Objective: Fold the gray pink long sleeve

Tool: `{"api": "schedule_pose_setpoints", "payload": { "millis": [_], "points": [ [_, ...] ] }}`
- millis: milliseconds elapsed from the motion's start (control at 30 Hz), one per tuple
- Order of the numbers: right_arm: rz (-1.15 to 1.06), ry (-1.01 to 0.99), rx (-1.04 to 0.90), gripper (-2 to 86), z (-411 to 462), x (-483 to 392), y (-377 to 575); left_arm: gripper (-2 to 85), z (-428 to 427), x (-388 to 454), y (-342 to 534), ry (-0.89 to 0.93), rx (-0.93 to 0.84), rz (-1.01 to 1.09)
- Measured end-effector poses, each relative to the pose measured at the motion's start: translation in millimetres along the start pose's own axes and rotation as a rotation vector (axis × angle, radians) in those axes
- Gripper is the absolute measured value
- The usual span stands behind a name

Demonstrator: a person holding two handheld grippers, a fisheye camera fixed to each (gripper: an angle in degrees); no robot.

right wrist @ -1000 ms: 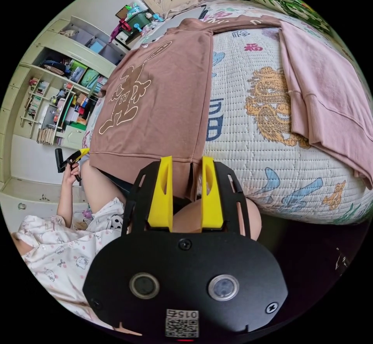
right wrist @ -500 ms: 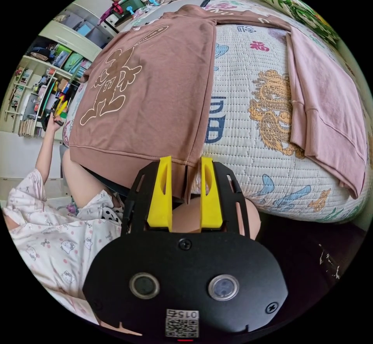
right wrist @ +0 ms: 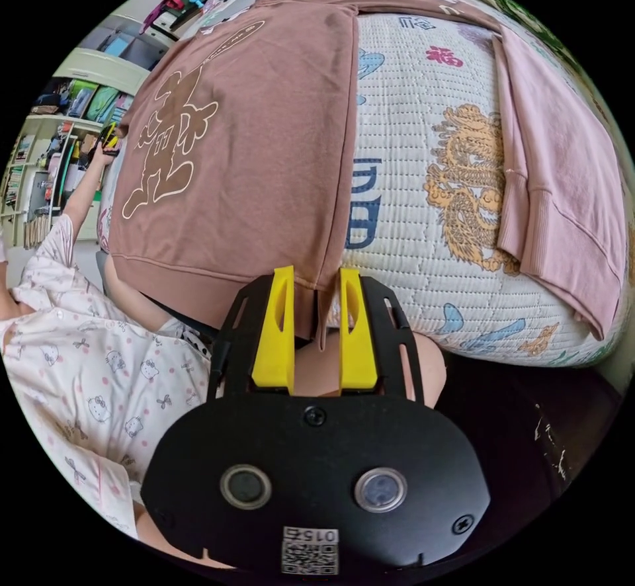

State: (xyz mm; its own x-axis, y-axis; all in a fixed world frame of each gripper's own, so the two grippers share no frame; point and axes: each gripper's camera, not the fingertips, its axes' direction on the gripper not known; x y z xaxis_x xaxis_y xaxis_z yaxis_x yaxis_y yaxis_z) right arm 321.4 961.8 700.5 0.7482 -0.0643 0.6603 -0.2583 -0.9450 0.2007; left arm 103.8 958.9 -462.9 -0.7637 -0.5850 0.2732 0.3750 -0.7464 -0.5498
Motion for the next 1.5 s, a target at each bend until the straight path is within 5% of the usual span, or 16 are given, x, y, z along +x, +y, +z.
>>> {"api": "schedule_pose_setpoints", "payload": {
  "millis": [100, 167, 400, 467, 800, 1033, 1267, 1500],
  "points": [
    [0.005, -0.014, -0.035, 10.6, -8, 5, -9, 3.5, 26, 0, -13, 0.108, -0.075, -0.015],
    [0.010, -0.014, -0.048, 10.5, -14, 7, -12, 1.7, 1, 15, -23, 0.127, 0.070, 0.029],
    [0.025, -0.007, -0.058, 10.5, -28, 13, -12, 8.1, -57, 57, -50, 0.056, 0.321, 0.180],
    [0.026, -0.009, -0.055, 10.5, -33, 17, -10, 16.7, -33, 39, -44, 0.042, 0.217, 0.087],
    [0.038, -0.057, 0.056, 10.0, -49, 47, 24, 16.9, -98, 16, 54, 0.046, 0.084, 0.101],
    [0.005, -0.064, 0.156, 9.7, -59, 69, 56, 13.5, -154, 91, 160, 0.249, -0.275, 0.227],
    [0.004, -0.144, 0.240, 9.1, -71, 106, 86, 16.0, -161, 209, 306, 0.158, -0.557, 0.432],
    [0.057, -0.317, 0.252, 7.2, -78, 160, 101, 16.5, -142, 290, 327, -0.005, -0.711, 0.521]
  ]
}}
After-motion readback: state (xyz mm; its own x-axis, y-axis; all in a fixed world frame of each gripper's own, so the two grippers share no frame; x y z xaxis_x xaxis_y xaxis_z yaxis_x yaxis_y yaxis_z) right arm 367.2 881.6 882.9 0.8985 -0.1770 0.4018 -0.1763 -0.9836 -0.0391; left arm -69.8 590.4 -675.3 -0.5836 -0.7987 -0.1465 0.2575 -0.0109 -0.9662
